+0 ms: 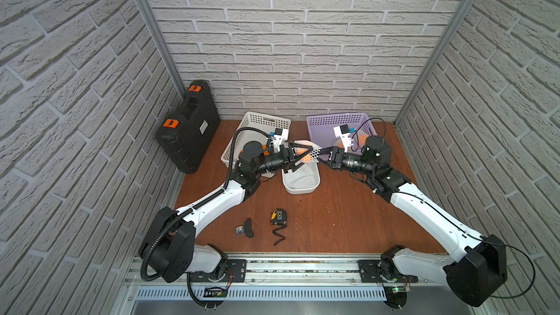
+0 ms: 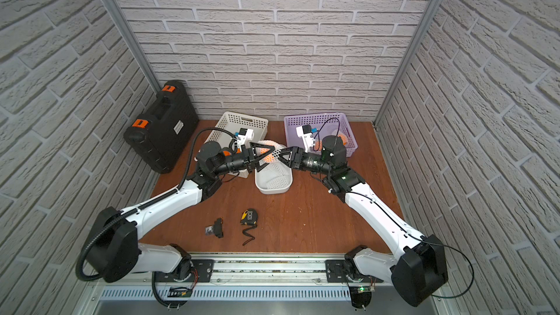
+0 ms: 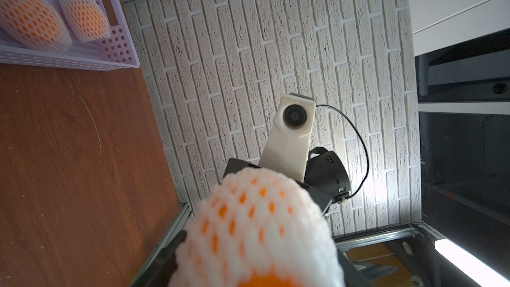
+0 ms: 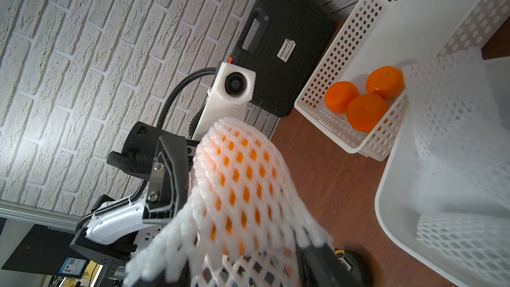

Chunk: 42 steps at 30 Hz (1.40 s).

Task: Remove foam nets from oranges
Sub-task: Remove the foam net from the orange.

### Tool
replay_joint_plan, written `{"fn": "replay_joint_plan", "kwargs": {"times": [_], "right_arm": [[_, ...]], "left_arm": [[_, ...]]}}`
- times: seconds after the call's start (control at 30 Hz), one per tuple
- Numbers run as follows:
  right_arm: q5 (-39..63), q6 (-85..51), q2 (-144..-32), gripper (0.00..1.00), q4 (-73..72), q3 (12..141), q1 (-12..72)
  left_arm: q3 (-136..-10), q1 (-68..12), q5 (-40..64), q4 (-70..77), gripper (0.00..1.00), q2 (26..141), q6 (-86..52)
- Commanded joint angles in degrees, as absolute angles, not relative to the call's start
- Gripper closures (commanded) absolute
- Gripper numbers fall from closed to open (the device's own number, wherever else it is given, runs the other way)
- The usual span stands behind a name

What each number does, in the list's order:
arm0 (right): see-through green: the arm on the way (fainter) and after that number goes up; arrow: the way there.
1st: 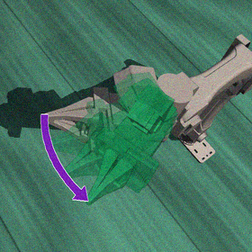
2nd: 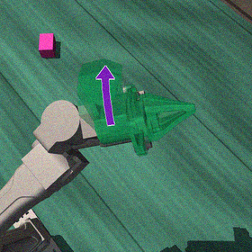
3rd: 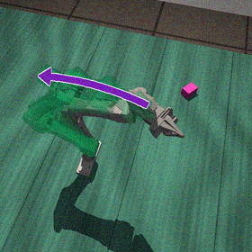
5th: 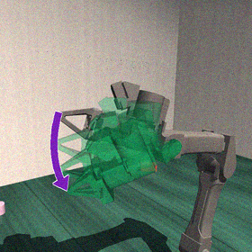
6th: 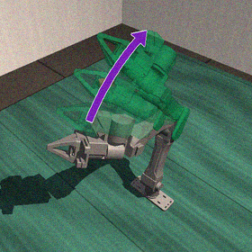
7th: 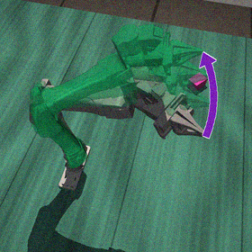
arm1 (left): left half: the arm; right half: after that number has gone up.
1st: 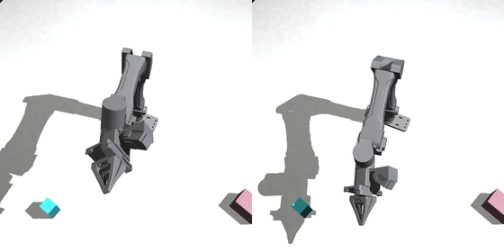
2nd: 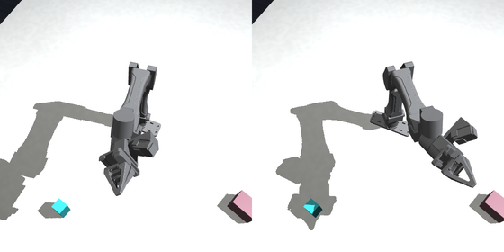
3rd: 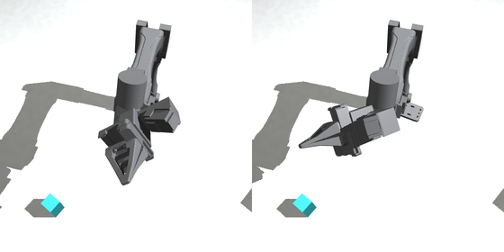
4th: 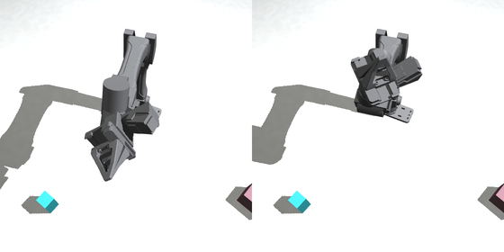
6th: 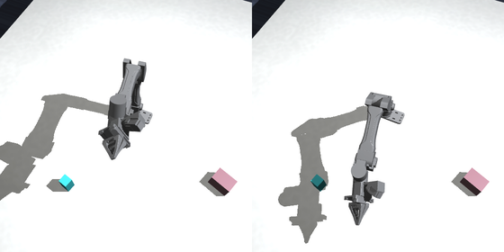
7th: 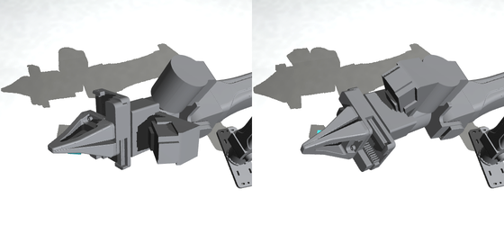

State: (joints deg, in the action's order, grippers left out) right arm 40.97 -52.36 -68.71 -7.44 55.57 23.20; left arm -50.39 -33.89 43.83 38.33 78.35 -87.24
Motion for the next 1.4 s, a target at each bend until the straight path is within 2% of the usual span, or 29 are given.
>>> {"fn": "replay_joint_plan", "kwargs": {"times": [0.0,0.23,0.43,0.73,1.2,1.37], "right_arm": [[41.0,-52.8,-67.6,0.45,-12.3,54.8,24.0],[40.0,-51.1,-67.5,0.51,-9.5,54.8,23.9],[39.0,-49.6,-67.5,0.53,-6.7,54.5,23.9],[39.2,-49.6,-68.2,0.54,-6.6,54.4,24.0],[42.4,-49.1,-71.1,0.54,-5.9,54.7,24.3],[42.2,-48.2,-70.7,0.52,-4.1,55.0,24.3]], "left_arm": [[-51.8,-34.6,45.6,38.1,0.25,78.1,-85.9],[-52.6,-33.8,45.4,31.4,0.20,76.4,-82.1],[-52.7,-32.8,45.4,29.2,0.09,75.6,-80.8],[-53.2,-31.9,45.7,26.0,0.08,74.7,-78.8],[-54.6,-31.6,45.4,21.1,0.25,74.5,-76.3],[-55.0,-31.2,45.1,19.3,0.27,74.6,-75.6]]}}
